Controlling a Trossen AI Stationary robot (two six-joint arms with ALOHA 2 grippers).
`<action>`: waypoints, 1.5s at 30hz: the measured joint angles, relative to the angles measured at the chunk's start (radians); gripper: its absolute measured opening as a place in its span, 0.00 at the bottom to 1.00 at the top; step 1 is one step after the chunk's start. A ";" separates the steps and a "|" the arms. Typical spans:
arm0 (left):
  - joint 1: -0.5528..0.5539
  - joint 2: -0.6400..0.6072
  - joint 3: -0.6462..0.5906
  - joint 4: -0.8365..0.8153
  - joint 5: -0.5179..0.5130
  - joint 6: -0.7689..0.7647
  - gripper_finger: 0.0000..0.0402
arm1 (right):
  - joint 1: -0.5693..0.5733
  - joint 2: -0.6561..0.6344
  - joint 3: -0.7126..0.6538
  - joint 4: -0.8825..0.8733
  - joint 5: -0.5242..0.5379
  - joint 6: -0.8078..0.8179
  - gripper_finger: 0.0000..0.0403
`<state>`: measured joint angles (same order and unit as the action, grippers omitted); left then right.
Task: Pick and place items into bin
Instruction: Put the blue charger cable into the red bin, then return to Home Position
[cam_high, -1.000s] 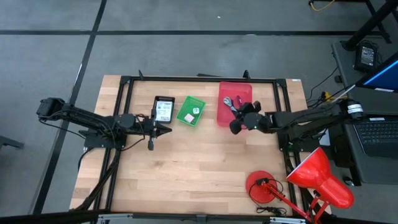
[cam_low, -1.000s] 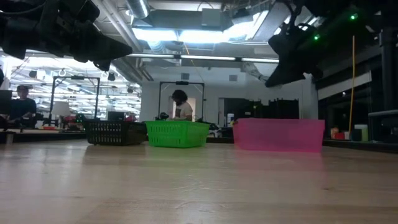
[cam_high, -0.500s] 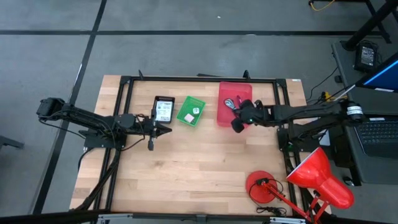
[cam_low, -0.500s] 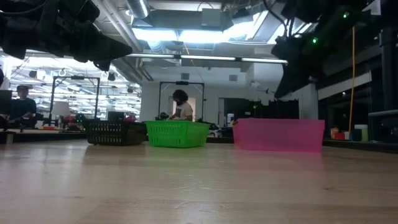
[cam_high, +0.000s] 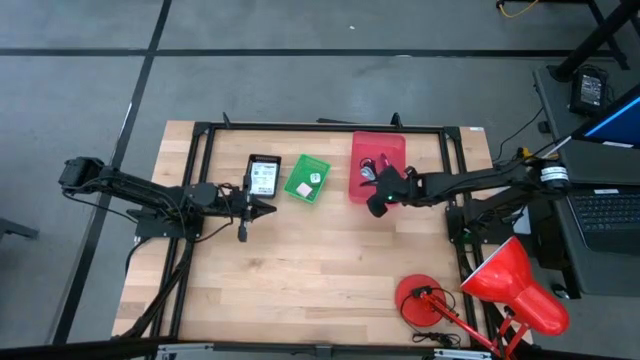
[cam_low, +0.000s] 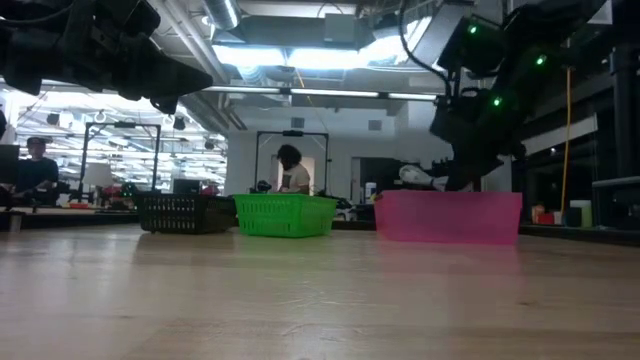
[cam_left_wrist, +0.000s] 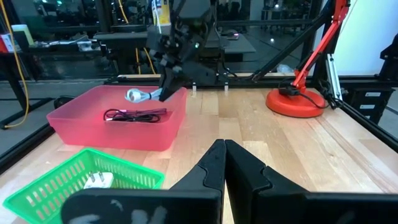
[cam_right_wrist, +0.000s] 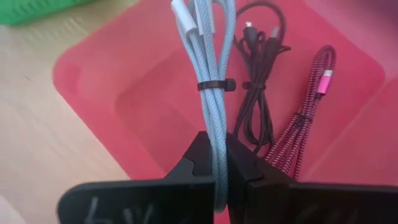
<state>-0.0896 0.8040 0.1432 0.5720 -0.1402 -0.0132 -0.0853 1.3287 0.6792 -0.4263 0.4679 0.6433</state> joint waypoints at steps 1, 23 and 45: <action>0.000 0.000 0.000 0.000 0.000 0.000 0.01 | 0.000 0.015 0.000 0.009 0.000 -0.011 0.00; 0.000 0.000 0.000 0.000 -0.083 -0.026 0.01 | 0.000 0.063 0.013 0.031 0.002 -0.130 0.15; 0.019 -0.049 0.000 0.002 -0.105 0.088 0.01 | 0.137 -0.118 -0.004 0.376 0.000 -0.494 0.01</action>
<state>-0.0701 0.7546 0.1432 0.5744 -0.2447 0.0752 0.0522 1.2105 0.6747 -0.0502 0.4675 0.1490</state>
